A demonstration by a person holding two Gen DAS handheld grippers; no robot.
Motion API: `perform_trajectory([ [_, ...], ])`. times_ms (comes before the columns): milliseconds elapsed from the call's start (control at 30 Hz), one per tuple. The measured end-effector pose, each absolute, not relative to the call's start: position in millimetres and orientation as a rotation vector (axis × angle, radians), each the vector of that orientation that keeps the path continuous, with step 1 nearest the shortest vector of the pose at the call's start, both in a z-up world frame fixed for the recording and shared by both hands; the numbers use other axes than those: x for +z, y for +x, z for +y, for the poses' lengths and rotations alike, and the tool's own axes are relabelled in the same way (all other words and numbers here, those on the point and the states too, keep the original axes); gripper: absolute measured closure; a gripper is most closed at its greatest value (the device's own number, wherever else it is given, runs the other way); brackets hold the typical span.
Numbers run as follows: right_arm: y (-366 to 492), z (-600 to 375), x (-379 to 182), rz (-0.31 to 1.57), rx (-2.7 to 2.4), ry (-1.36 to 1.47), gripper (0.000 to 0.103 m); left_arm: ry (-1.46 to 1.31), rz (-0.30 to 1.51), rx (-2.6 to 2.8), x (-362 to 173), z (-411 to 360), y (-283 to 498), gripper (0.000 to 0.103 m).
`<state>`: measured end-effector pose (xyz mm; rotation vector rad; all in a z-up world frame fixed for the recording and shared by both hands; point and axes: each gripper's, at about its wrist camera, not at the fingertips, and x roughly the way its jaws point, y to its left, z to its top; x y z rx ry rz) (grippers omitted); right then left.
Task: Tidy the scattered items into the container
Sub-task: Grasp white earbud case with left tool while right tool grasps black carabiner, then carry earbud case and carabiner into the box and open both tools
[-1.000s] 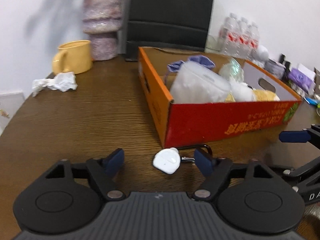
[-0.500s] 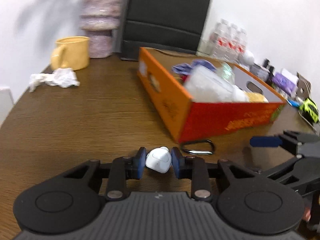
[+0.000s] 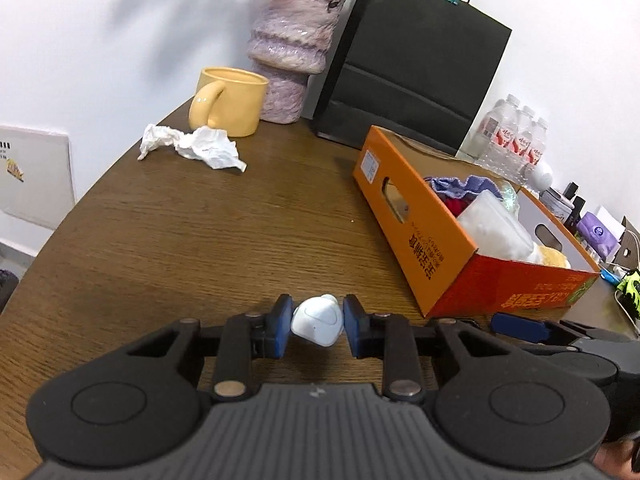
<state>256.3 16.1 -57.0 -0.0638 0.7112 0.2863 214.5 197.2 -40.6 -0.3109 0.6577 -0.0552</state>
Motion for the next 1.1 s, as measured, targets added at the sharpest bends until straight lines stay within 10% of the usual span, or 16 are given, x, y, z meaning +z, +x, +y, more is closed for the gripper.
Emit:
perform_trajectory([
  [100,251,20,-56,0.695,0.304,-0.082,0.051,-0.304,0.662,-0.054,-41,196,214,0.075],
  [600,240,-1,-53,0.671,0.371,-0.029,0.052,-0.274,0.661,-0.044,-40,190,209,0.075],
  [767,235,-9,-51,0.644,0.374,-0.033,0.052,-0.191,0.675,-0.011,-41,180,207,0.053],
  [1100,235,-26,-51,0.648,0.370,-0.009,0.052,-0.120,0.671,-0.050,-43,169,203,0.074],
])
